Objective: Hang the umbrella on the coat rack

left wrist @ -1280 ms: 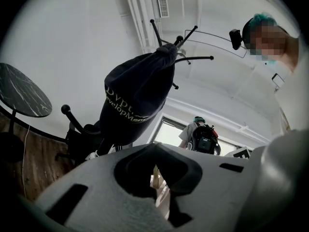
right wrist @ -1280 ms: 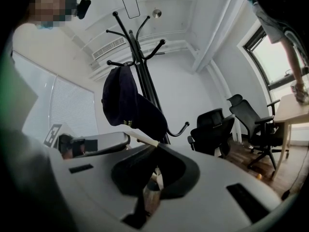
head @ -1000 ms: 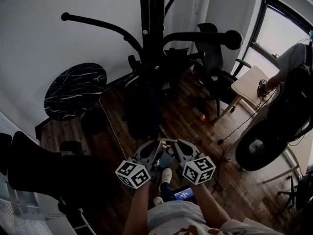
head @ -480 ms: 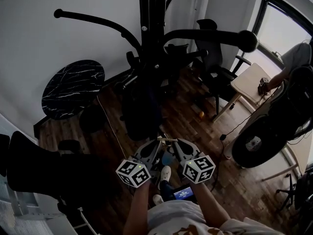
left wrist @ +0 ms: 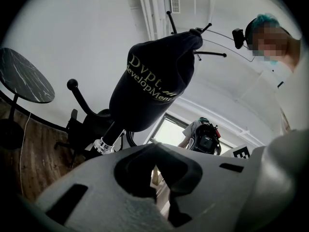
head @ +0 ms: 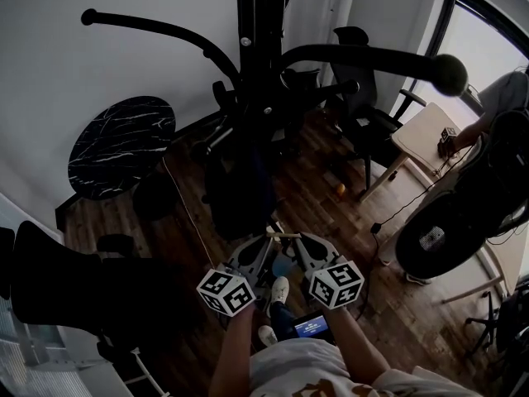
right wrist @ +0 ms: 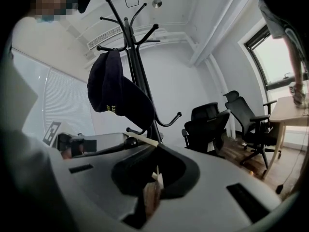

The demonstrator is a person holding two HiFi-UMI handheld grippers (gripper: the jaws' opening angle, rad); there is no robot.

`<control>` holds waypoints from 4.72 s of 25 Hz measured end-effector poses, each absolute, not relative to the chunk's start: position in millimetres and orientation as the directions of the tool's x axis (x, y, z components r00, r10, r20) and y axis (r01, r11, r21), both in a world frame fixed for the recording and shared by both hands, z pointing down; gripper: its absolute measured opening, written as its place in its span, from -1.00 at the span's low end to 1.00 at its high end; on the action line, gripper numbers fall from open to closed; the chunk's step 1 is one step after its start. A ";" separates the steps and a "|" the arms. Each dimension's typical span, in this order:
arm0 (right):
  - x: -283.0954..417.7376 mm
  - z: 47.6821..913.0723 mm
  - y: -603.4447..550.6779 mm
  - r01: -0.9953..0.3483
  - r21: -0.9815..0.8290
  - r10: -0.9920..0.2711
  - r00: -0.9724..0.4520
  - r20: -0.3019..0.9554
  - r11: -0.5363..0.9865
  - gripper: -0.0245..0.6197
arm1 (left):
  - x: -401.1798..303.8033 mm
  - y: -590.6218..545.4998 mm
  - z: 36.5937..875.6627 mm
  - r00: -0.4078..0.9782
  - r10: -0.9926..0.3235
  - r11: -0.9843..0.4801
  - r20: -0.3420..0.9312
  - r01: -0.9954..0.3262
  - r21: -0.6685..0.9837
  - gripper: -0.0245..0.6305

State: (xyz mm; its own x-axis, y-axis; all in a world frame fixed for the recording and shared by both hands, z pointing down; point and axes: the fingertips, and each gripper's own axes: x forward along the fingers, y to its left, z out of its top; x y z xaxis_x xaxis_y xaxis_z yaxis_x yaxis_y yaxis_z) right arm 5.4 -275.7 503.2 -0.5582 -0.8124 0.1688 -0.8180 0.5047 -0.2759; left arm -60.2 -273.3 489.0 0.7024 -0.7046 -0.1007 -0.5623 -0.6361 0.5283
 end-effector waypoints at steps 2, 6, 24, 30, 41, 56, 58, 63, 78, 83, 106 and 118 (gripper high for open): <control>6.2 505.9 -277.9 -0.819 -0.277 -0.812 -0.557 0.176 0.502 -0.89 | -59.9 -274.6 492.2 0.703 -0.704 -0.634 -0.097 -0.561 0.533 -0.86; 5.6 512.7 -281.0 -0.820 -0.278 -0.808 -0.558 0.190 0.501 -0.89 | -60.4 -276.1 500.8 0.707 -0.703 -0.628 -0.082 -0.562 0.539 -0.86; -3.9 526.7 -294.6 -0.808 -0.290 -0.786 -0.578 0.221 0.513 -0.89 | -67.0 -287.9 515.4 0.710 -0.704 -0.620 -0.018 -0.601 0.504 -0.86; -12.3 534.5 -305.7 -0.804 -0.291 -0.775 -0.586 0.237 0.519 -0.89 | -71.7 -294.6 525.0 0.690 -0.722 -0.605 0.050 -0.664 0.439 -0.86; -20.7 547.1 -319.1 -0.804 -0.299 -0.760 -0.589 0.276 0.514 -0.89 | -75.3 -306.8 533.7 0.672 -0.732 -0.585 0.115 -0.705 0.400 -0.86; -34.9 568.8 -330.6 -0.798 -0.233 -0.720 -0.603 0.344 0.556 -0.88 | -62.3 -314.5 537.5 0.682 -0.716 -0.606 0.150 -0.714 0.351 -0.82; -38.0 570.0 -329.8 -0.791 -0.208 -0.710 -0.610 0.352 0.576 -0.88 | -63.9 -314.9 536.7 0.684 -0.715 -0.605 0.145 -0.709 0.361 -0.76; -47.8 573.0 -319.5 -0.770 -0.130 -0.685 -0.620 0.383 0.625 -0.88 | -68.3 -310.9 530.2 0.684 -0.719 -0.606 0.122 -0.703 0.372 -0.69; 5.2 557.8 -248.4 -0.836 -0.151 -0.769 -0.545 0.333 0.527 -0.89 | -63.8 -260.6 539.0 0.652 -0.741 -0.597 0.157 -0.748 0.290 -0.86; 32.2 559.2 -220.9 -0.859 -0.221 -0.802 -0.511 0.308 0.462 -0.89 | -71.0 -247.1 548.9 0.640 -0.751 -0.564 0.164 -0.750 0.344 -0.86; 79.1 490.4 -77.1 -0.794 -0.216 -0.787 -0.600 0.139 0.568 -0.89 | -50.8 -82.8 512.3 0.435 -0.878 -0.400 0.202 -0.896 0.191 -0.86; 98.9 481.4 -10.2 -0.798 -0.162 -0.784 -0.601 0.153 0.580 -0.89 | -21.6 -10.1 473.8 0.362 -0.928 -0.356 0.090 -0.931 0.078 -0.86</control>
State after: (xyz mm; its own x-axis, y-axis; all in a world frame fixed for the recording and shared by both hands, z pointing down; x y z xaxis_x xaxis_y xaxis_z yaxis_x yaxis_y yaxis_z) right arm 98.9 -10.2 481.4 -0.6010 -0.7844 0.1530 -0.7983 0.5801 -0.1618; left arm -21.6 -10.1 473.8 0.3623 -0.9277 0.0899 -0.9312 -0.3561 0.0777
